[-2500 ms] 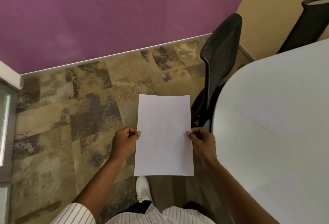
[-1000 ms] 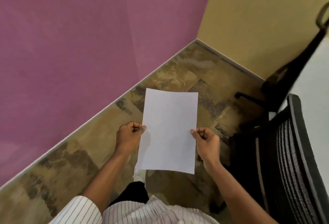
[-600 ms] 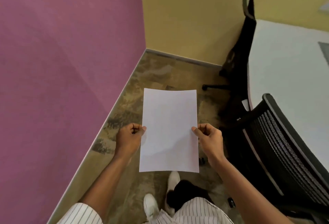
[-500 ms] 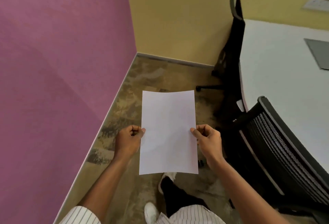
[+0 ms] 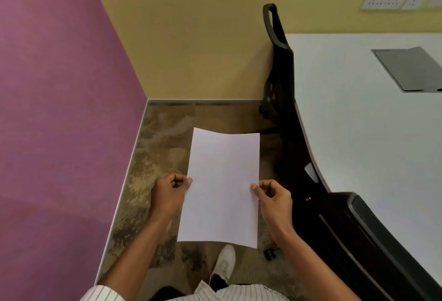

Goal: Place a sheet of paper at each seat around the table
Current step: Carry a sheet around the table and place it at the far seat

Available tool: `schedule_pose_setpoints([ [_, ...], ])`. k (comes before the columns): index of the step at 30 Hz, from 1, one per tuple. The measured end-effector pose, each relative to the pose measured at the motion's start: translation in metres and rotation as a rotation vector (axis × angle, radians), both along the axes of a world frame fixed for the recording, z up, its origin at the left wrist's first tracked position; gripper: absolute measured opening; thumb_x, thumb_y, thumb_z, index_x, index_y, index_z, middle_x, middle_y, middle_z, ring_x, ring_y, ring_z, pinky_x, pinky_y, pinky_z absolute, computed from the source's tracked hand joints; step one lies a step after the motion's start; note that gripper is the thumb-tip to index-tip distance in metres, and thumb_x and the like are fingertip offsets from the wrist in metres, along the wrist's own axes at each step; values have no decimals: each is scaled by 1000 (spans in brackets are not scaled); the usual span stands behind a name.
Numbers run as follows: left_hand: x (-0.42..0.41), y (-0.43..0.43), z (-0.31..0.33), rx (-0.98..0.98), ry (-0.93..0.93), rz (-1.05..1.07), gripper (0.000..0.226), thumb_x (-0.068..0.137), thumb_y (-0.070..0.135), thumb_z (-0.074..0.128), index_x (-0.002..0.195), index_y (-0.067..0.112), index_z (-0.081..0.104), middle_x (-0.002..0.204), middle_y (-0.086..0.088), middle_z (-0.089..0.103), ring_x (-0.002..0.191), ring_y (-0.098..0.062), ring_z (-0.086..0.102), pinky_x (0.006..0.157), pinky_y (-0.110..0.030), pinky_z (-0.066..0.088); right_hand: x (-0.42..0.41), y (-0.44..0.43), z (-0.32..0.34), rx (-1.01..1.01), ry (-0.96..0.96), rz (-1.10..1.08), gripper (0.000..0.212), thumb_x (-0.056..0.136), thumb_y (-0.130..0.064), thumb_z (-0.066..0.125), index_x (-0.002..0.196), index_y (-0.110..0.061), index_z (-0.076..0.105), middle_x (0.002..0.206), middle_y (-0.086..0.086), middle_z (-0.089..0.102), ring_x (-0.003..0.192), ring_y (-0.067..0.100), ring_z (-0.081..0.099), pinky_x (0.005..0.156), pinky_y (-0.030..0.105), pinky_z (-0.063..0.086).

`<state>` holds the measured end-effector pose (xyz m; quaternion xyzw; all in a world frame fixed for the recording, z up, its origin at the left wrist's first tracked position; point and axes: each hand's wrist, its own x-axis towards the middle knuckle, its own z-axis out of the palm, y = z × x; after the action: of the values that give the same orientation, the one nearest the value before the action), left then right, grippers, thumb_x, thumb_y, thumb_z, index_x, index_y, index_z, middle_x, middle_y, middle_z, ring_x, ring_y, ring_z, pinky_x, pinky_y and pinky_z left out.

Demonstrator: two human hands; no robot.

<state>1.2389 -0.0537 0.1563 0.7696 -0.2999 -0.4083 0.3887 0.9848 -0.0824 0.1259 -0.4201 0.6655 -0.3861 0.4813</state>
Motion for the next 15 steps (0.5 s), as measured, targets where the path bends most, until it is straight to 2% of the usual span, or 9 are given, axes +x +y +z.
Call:
schedule_pose_setpoints([
  [3, -2, -56, 3, 3, -7, -48, 10, 99, 20, 77, 92, 13, 78, 95, -7, 82, 95, -28, 79, 92, -54, 66, 1, -41, 2, -8, 21, -69, 9, 98, -24, 76, 93, -16, 78, 95, -1, 77, 89, 20, 75, 87, 49, 66],
  [11, -16, -199, 7, 11, -46, -224, 12, 98, 23, 78, 90, 14, 77, 94, -5, 80, 93, -29, 77, 84, -48, 64, -15, -130, -1, 21, -6, -310, 8, 98, -25, 78, 92, -20, 78, 93, -1, 79, 89, 23, 76, 86, 50, 66],
  [15, -37, -275, -1, 19, -32, -366, 13, 99, 25, 77, 91, 15, 76, 97, -3, 79, 95, -27, 76, 87, -50, 63, -28, -171, -6, 35, -15, -440, 9, 98, -30, 77, 93, -23, 78, 92, -4, 79, 88, 19, 77, 84, 45, 67],
])
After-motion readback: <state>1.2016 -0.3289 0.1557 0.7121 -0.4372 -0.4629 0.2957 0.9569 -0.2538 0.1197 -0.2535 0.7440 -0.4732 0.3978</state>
